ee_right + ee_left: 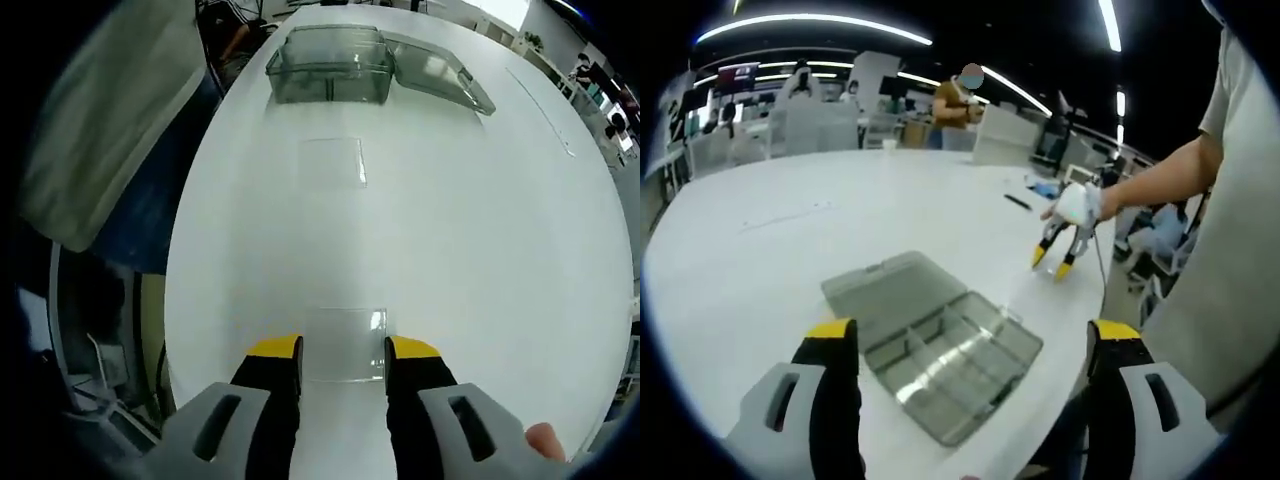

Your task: Insert the divider into the dual guide fixture by aligning both edges with the guide slots and pushing it downward to the bottom, including one-sided entry, uneven engagement, binding, and posture correction.

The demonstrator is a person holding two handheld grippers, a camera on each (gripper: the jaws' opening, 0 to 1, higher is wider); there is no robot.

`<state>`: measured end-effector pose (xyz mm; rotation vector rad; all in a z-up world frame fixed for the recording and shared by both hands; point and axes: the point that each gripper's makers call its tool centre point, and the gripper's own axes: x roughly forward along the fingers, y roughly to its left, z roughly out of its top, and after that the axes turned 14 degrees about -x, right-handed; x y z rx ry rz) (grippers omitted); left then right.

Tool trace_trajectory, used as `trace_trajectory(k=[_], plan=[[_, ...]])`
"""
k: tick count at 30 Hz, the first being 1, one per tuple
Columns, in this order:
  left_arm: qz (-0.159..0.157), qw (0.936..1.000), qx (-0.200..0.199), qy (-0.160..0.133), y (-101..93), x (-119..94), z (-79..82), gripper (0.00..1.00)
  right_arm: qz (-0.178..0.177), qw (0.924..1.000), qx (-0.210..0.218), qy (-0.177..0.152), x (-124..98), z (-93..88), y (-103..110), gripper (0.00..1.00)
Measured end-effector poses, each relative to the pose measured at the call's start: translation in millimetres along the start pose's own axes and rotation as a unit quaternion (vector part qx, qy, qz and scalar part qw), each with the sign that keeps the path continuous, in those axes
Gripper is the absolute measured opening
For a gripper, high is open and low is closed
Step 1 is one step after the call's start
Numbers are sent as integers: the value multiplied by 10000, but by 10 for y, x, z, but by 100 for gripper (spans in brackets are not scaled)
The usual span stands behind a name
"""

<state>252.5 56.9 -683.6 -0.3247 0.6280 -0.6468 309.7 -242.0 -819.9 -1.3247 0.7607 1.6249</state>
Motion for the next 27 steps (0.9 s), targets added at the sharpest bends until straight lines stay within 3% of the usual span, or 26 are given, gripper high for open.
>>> trace_trajectory(k=[15,27], plan=[[-2,10000,-2,12,-16,14,13,92,-13,9999,113,29,-4,5,-17,27],[-108,9999,6,131,-54,116,-5,90,-134,9994,280,-137,-87,103,-63,27]])
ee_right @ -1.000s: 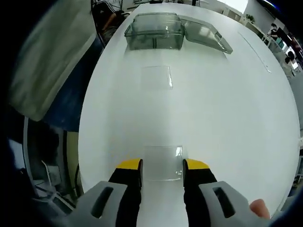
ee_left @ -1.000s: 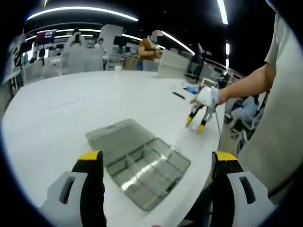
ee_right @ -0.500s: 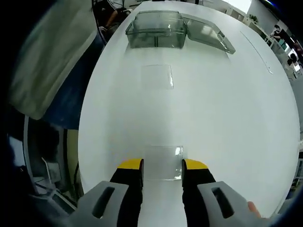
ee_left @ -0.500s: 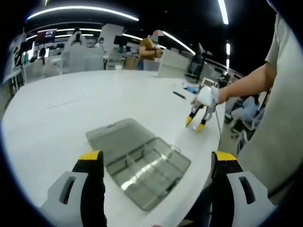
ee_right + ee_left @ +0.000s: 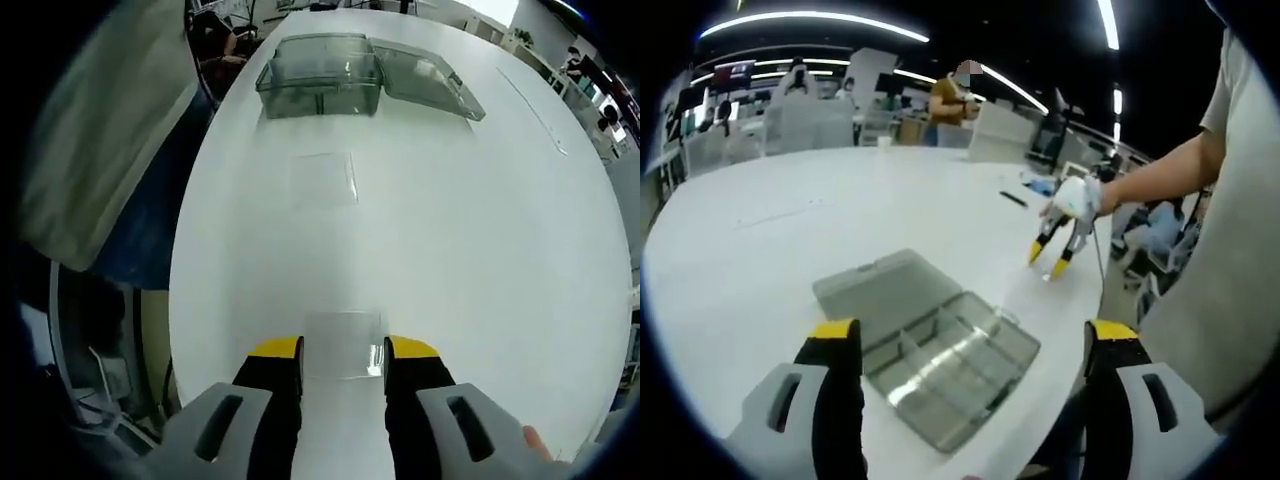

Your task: Insert the divider into the dual guide fixture by aligning both edges with the guide slots and pushing it downward to the bottom, including one-sided entry, uneven engagement, binding, and posture correction.

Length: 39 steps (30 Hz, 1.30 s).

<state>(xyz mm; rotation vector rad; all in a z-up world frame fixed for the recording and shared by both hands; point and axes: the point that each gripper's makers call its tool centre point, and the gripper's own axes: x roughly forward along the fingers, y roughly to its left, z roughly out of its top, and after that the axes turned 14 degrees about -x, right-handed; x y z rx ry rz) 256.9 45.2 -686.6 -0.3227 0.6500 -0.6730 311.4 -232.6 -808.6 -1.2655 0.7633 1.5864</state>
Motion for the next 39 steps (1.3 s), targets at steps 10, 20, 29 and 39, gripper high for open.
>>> trace_trajectory(k=[10,20,29,39], plan=[[-277,9995,118,127,-168,246,65,83,-177,9995,10,-270,-118,291,-58,27],[-698,9969,266,239,-452,539,175,62,-366,9981,-260,-430,-235,617,-165,27],[-824,9956,271,353,-560,709,185,53,-497,9961,-377,-621,-324,871,-210,27],[-788,9958,-56,462,-596,752,155,44,-681,9925,-593,-822,-434,1190,-282,27]])
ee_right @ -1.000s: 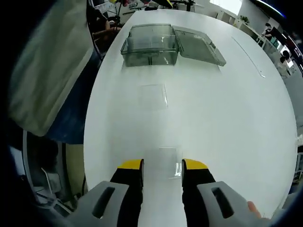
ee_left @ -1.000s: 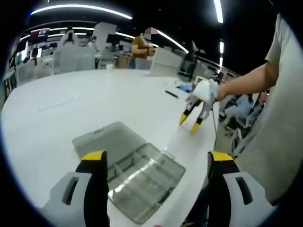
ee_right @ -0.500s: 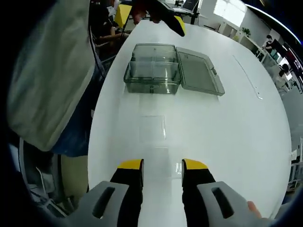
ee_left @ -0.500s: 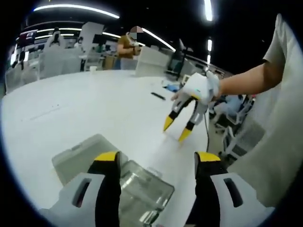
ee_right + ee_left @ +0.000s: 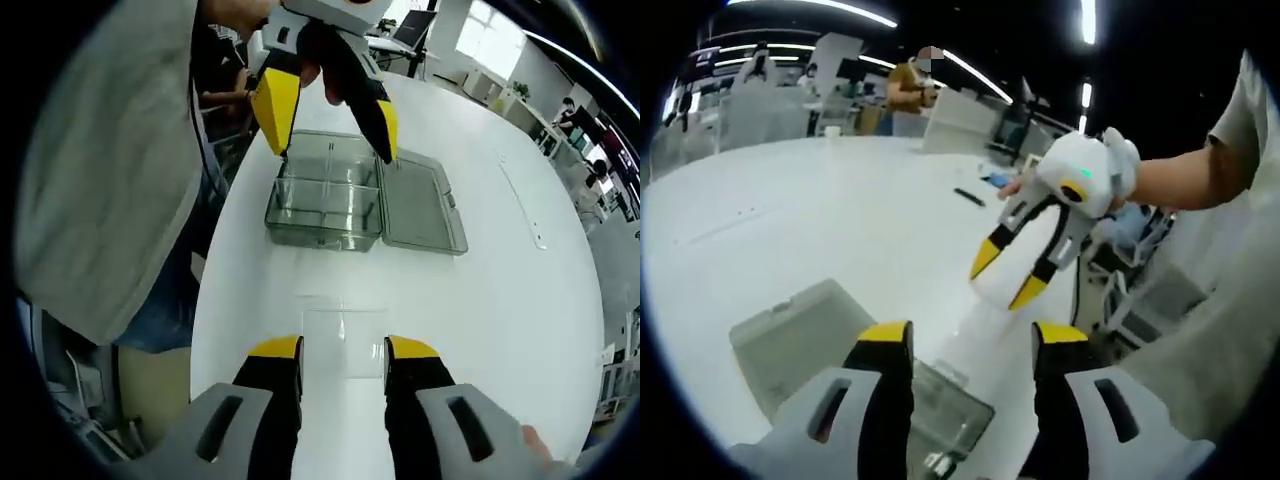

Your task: Insert the divider into the dual guide fixture by aligning both edges with the guide slots and pushing it downward to the bottom, including one-sided entry, uneven engagement, binding, and posture correction.

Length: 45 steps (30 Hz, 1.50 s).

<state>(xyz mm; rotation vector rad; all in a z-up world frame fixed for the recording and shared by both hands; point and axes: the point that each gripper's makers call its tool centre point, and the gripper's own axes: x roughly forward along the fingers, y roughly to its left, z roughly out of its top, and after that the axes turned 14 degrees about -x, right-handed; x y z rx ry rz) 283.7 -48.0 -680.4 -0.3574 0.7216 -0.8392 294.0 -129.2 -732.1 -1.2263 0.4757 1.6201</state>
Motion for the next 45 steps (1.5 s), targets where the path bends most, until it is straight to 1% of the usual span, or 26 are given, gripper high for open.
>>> trace_trajectory(k=[2,7,12,21,24,32,40,45], plan=[[10,10000,-74,11,-1,-1,-4,41,0,10000,-35,-30,6,52,-9,27],[41,9987,-507,28,-17,7,-20,33,-74,9998,-143,-149,-2,225,-41,27],[32,9967,-796,139,-38,23,-84,29,-96,9993,-225,-270,15,386,-52,27],[0,9909,-1348,72,-55,-2,-96,23,-165,9981,-412,-426,28,620,-73,27],[3,9898,-1421,80,-63,-8,-102,21,-178,9979,-413,-462,36,665,-82,27],[-3,9846,-1749,51,-62,-48,-120,14,-228,9973,-450,-531,41,764,-101,27],[61,9796,-2008,44,-38,-76,-140,8,-296,9967,-463,-593,47,865,-131,27],[76,9766,-2150,23,-26,-91,-143,7,-334,9965,-455,-617,42,911,-148,27]])
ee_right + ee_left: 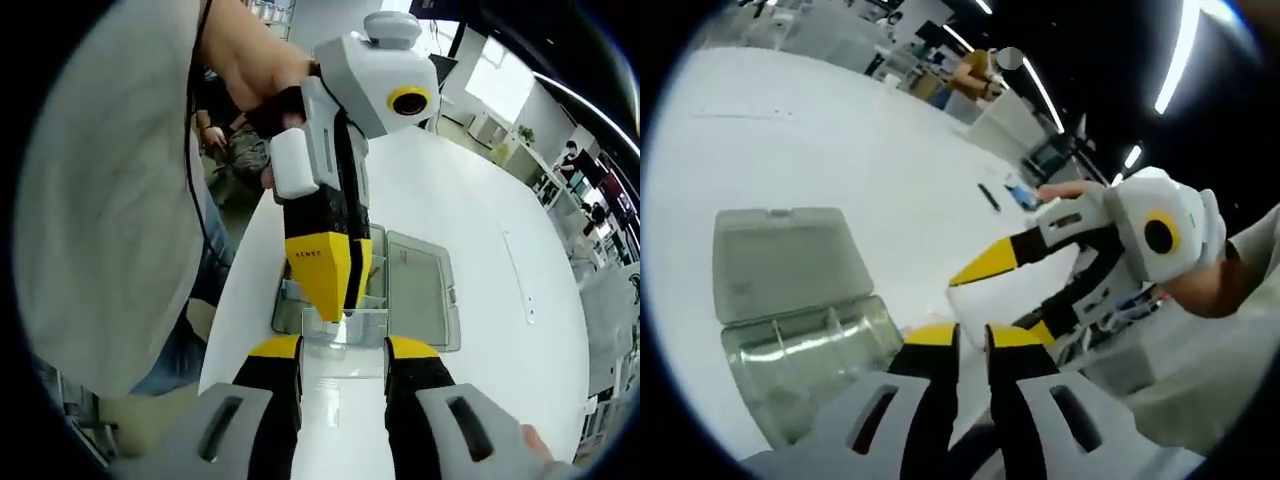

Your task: Insert the divider into the dual guide fixture by aligning both edges with the guide slots and pushing it downward to the bottom, including one-sided entry, uneven engagement, binding, and posture correction.

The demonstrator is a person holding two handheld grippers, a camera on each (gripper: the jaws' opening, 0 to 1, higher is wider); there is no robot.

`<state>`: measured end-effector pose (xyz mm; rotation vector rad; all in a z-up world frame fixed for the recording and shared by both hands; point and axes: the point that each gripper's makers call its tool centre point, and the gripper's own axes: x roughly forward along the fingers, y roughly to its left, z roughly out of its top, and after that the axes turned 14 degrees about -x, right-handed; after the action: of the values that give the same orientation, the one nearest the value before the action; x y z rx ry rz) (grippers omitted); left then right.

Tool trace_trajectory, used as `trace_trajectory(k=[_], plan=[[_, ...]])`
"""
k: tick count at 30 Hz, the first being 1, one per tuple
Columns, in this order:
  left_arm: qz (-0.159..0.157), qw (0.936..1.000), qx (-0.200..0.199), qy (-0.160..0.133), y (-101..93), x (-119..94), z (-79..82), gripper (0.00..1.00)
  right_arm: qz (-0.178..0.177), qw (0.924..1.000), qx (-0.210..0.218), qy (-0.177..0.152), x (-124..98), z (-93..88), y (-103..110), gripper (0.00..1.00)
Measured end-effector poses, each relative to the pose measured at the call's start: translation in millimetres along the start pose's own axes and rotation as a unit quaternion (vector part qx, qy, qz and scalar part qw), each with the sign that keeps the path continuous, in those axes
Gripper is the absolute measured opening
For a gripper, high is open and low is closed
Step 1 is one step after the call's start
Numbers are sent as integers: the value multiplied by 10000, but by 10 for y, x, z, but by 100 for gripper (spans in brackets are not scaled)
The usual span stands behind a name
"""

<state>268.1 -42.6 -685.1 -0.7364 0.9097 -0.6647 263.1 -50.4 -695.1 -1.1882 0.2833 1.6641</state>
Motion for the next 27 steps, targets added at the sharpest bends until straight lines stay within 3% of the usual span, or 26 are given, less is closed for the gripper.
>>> trace_trajectory(k=[12,27], plan=[[41,9995,-305,-41,43,-15,-8,2,-70,10000,-54,-29,9,95,-40,27],[-34,9947,-1020,-122,78,-38,-7,0,-132,9999,-72,41,27,123,-49,27]])
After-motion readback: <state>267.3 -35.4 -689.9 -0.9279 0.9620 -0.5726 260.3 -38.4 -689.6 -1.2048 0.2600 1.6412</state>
